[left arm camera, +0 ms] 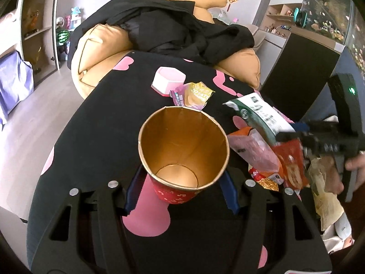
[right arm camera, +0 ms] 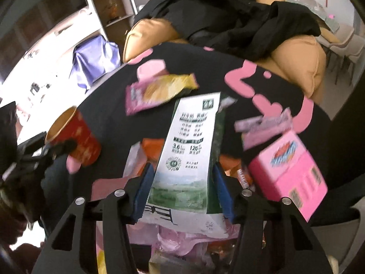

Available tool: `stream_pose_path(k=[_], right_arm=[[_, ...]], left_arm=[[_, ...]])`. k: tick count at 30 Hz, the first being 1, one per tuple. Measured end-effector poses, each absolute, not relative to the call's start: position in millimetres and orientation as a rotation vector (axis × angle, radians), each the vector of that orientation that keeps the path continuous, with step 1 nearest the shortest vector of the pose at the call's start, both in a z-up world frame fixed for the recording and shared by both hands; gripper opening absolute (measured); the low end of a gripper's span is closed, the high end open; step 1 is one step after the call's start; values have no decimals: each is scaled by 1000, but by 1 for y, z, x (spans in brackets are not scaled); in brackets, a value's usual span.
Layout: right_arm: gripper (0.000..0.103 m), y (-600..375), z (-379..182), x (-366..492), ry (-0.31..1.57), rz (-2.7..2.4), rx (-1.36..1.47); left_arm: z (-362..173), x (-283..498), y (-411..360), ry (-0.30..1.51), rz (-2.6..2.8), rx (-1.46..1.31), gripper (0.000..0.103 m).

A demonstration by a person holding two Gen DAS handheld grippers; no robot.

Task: Collect trash
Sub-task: 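Grasp the green milk carton with the right tool while the left tool holds the cup, then drop the red cup into the paper trash bag with the left tool while the right tool carries the carton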

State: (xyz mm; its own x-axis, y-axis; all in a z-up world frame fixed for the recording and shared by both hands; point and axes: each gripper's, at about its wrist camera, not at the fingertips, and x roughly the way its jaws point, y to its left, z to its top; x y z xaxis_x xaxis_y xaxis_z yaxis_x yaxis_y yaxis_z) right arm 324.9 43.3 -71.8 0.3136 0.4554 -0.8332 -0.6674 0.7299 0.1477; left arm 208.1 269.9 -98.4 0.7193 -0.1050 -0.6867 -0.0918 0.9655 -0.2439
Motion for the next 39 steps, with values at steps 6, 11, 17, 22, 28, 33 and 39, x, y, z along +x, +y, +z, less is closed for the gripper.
stream_pose_path(k=[6, 11, 17, 22, 28, 33, 39], right_arm=[[52, 42, -61, 321, 990, 708, -255], [54, 51, -41, 320, 945, 683, -316], [60, 70, -23, 346, 897, 564, -321], [60, 99, -52, 369, 960, 473, -381], [57, 94, -86, 363, 1013, 451, -357], [50, 71, -62, 341, 926, 513, -251], [50, 35, -20, 306, 782, 537, -168]], left_arm=[[-97, 207, 267, 774, -8, -287, 56], [-93, 204, 270, 760, 8, -284, 56], [-85, 215, 268, 732, 14, -304, 56], [-79, 219, 263, 706, 14, -299, 56], [-84, 216, 270, 717, 33, -315, 56], [-84, 212, 274, 716, 41, -338, 56], [-66, 204, 264, 661, 2, -358, 56]])
